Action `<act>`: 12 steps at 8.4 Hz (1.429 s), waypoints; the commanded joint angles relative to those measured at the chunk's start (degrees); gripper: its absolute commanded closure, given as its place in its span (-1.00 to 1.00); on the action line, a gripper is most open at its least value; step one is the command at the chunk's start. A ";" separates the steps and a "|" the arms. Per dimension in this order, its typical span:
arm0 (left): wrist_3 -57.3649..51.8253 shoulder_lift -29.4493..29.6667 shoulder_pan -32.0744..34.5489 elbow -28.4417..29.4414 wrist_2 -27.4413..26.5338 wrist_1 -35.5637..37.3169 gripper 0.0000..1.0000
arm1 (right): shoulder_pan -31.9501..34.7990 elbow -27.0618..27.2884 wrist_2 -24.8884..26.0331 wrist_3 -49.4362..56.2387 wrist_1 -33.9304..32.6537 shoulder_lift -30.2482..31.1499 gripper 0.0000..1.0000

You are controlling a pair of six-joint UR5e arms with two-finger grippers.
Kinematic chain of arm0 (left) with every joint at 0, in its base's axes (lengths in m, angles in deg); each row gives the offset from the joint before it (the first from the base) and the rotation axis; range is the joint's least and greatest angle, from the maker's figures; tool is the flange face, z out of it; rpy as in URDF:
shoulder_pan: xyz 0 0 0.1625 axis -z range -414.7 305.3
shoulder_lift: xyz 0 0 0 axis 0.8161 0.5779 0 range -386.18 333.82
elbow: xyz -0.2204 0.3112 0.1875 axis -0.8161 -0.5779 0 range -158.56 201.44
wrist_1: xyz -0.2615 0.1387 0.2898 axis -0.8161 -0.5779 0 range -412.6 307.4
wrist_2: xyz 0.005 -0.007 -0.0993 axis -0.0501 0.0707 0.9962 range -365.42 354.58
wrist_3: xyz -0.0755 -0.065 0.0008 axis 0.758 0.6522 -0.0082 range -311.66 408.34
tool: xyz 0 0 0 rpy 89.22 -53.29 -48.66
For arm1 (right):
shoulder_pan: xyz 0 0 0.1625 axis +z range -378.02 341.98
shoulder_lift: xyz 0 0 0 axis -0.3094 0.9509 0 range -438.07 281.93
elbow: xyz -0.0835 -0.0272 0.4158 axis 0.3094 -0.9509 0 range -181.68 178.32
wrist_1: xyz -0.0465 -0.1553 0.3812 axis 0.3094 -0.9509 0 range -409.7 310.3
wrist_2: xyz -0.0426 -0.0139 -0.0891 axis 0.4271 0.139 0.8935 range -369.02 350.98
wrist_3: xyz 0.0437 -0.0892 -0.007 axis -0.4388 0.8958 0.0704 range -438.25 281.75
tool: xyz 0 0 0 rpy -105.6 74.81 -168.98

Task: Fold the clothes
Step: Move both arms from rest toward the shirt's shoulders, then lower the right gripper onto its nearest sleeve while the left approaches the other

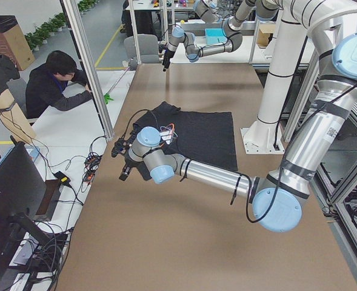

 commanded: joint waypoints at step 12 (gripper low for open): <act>7.85 4.52 -10.19 5.02 -12.86 -5.00 -0.89 | -18.04 -15.20 11.67 -16.55 17.06 -5.43 -0.88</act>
